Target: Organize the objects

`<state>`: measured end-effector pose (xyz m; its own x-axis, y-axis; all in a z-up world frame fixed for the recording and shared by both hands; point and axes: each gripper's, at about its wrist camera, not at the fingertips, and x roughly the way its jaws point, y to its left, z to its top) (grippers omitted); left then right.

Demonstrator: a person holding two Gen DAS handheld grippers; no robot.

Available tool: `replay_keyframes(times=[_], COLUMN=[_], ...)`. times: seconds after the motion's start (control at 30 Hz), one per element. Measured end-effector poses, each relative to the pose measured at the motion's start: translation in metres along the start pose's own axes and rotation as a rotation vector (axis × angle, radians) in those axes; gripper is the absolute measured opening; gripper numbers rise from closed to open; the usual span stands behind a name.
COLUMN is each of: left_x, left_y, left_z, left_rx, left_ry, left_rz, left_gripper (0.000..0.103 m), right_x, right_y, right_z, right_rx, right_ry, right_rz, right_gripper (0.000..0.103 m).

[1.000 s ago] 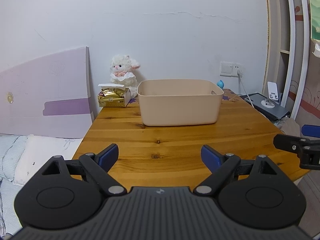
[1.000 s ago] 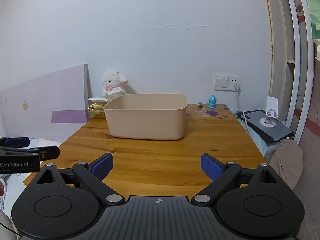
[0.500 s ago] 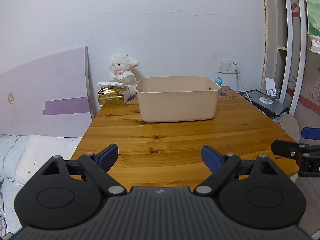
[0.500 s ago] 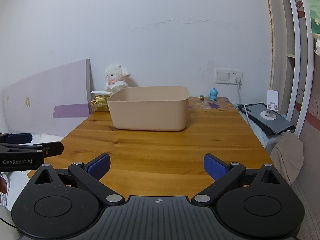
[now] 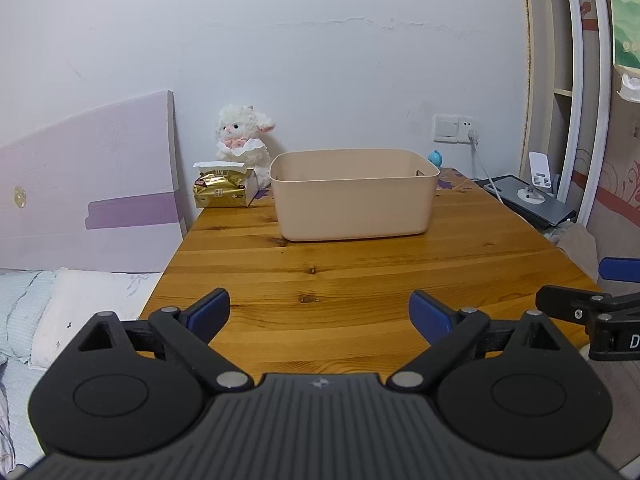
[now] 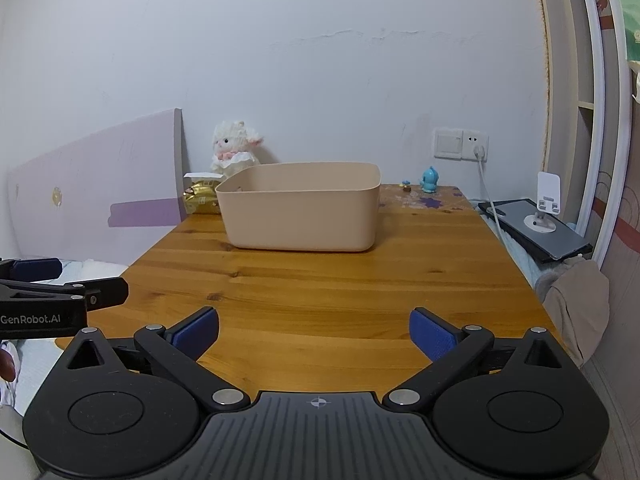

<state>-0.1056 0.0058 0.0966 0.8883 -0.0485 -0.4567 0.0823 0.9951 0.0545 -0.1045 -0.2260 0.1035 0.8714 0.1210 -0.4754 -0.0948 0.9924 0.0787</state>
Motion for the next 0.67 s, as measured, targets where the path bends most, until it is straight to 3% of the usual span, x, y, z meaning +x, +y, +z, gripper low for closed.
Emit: replay_keyframes(times=[0.27,0.33,0.67], left_x=[0.0,0.001,0.008], left_y=[0.003,0.003,0.007], left_z=[0.0,0.0,0.002], left_rx=[-0.004,-0.006,-0.011], left_ry=[0.014,0.019,0.027], left_rz=[0.003,0.013,0.016], left_gripper=[0.098,0.103,0.103], right_x=[0.004,0.006,0.02], right_y=[0.001,0.001,0.001], right_z=[0.0,0.0,0.0], right_rx=[0.001,0.002,0.004], right_ry=[0.019,0.026,0.059], right_rz=[0.008,0.009,0.01], right_gripper=[0.103,0.103,0.103])
